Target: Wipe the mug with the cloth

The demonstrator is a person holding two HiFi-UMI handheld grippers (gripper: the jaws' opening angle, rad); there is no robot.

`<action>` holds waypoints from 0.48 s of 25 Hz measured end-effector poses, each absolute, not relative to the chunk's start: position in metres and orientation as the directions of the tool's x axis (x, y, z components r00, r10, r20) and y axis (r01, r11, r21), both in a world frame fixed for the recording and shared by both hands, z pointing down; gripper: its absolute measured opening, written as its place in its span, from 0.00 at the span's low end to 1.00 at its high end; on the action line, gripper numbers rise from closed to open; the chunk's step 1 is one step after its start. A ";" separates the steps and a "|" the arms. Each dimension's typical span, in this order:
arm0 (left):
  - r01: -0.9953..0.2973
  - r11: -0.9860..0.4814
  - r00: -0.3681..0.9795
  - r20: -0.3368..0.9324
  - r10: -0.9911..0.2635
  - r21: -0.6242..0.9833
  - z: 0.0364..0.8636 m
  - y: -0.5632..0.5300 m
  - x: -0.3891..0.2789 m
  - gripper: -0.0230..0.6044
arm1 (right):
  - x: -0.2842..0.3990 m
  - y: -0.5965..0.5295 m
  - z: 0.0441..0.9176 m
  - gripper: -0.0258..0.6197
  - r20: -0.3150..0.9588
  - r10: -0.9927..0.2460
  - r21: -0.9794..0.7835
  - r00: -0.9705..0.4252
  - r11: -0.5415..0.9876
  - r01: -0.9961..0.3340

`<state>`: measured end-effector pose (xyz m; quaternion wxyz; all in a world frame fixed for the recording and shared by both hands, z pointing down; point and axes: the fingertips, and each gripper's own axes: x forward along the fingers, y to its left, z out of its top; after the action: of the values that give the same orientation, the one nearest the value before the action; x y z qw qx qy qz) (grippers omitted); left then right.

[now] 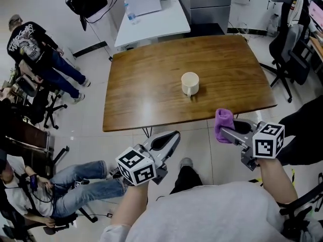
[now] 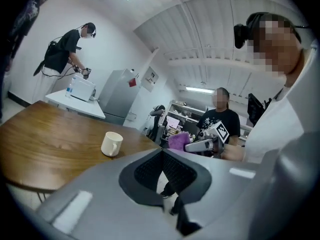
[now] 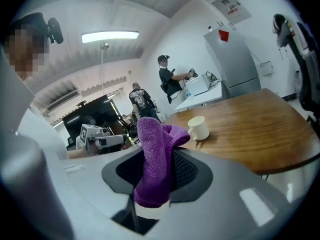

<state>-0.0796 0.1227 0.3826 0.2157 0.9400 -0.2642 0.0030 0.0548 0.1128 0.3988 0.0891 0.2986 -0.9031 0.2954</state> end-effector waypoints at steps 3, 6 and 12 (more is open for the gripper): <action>-0.525 -0.743 0.842 0.122 -0.526 0.416 0.380 0.187 -0.060 0.04 | 0.074 0.180 0.391 0.25 0.317 -0.484 -0.477 -0.816 0.662 -0.578; -0.543 -0.732 0.831 0.135 -0.540 0.411 0.367 0.242 -0.033 0.04 | 0.099 0.237 0.373 0.25 0.283 -0.489 -0.498 -0.825 0.661 -0.562; -0.531 -0.747 0.836 0.107 -0.538 0.401 0.322 0.304 -0.018 0.04 | 0.110 0.300 0.336 0.25 0.218 -0.502 -0.486 -0.837 0.688 -0.539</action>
<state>-0.0183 0.3038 0.3222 0.2120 0.9344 -0.2860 -0.0079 0.1095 0.3000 0.3359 0.0336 0.2836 -0.9181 0.2749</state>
